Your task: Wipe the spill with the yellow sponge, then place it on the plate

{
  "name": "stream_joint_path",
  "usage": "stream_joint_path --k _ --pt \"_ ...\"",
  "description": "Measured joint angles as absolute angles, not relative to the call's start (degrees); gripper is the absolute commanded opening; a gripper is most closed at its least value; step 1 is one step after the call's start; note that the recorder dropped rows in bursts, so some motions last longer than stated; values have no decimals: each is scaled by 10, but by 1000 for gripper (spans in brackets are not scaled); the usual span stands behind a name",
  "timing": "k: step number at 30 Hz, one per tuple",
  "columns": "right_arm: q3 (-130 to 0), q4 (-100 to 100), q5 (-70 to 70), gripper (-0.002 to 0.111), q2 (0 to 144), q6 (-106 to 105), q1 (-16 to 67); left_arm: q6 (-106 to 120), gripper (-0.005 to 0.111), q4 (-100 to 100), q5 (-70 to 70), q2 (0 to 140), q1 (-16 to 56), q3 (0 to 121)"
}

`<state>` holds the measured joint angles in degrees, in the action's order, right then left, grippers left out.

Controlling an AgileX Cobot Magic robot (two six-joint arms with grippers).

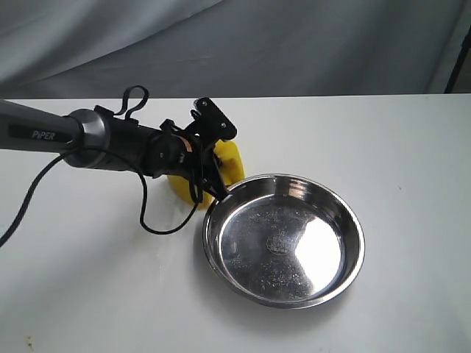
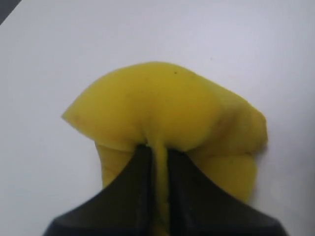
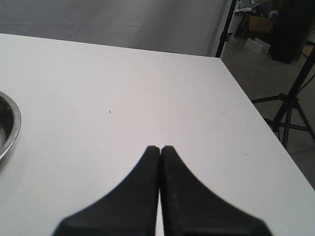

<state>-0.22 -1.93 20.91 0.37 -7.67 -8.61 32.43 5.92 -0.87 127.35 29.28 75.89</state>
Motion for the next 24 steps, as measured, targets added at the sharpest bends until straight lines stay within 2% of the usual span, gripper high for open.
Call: stream_joint_path --k 5,15,24 --pt "-2 -19 209 0 4 -77 -86 323 0 55 -14 1286 252 776" --pt "-2 -19 209 0 4 -77 -86 320 0 57 -109 1275 108 782" --pt "-2 -19 209 0 4 -77 -86 320 0 57 -210 1193 93 763"
